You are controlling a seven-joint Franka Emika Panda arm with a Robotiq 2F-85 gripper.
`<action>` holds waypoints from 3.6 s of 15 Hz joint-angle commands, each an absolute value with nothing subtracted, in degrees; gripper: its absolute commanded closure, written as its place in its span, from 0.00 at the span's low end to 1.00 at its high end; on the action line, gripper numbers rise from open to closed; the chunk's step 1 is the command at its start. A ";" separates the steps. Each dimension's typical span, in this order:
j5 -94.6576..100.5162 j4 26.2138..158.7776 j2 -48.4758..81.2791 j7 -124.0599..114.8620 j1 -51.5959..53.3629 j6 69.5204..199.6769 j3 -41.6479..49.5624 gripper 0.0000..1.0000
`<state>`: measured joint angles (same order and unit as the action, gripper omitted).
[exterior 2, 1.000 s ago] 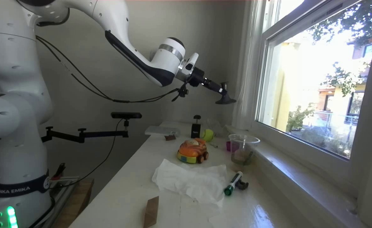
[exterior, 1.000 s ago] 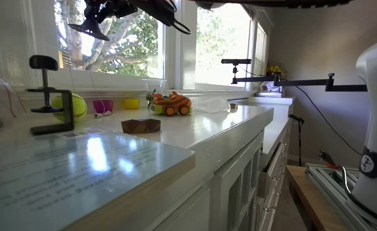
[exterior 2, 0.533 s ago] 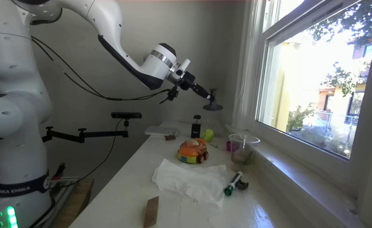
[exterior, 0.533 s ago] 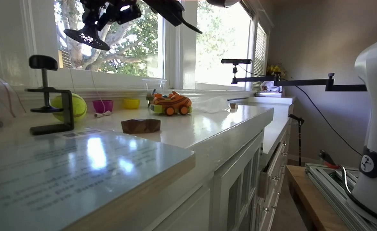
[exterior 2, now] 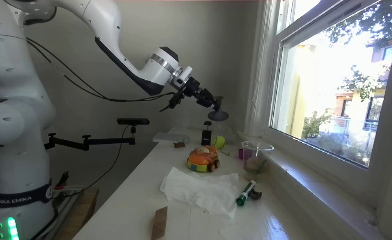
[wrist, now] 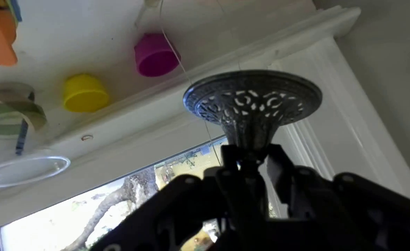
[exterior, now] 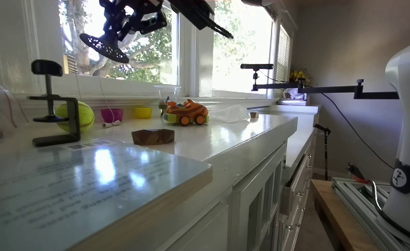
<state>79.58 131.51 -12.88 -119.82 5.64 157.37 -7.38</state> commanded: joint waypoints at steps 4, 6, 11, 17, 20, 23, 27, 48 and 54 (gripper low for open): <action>77.06 134.94 -16.49 -136.61 5.39 155.42 -7.37 0.93; 77.43 135.08 -16.57 -142.06 5.22 155.19 -7.34 0.93; 80.77 134.11 -16.35 -158.14 4.79 155.61 -7.61 0.93; 73.25 131.51 -20.04 -157.37 1.11 156.93 -9.50 0.93; 72.18 131.47 -21.93 -156.70 -1.96 157.88 -11.52 0.93; 72.92 131.77 -22.60 -156.70 -4.86 159.46 -14.01 0.93; 74.11 131.81 -20.88 -155.23 -2.51 158.01 -12.07 0.71; 25.59 139.94 -21.44 -157.04 -4.47 168.89 -12.95 0.93; 14.14 141.85 -21.45 -157.04 -7.51 174.18 -16.34 0.93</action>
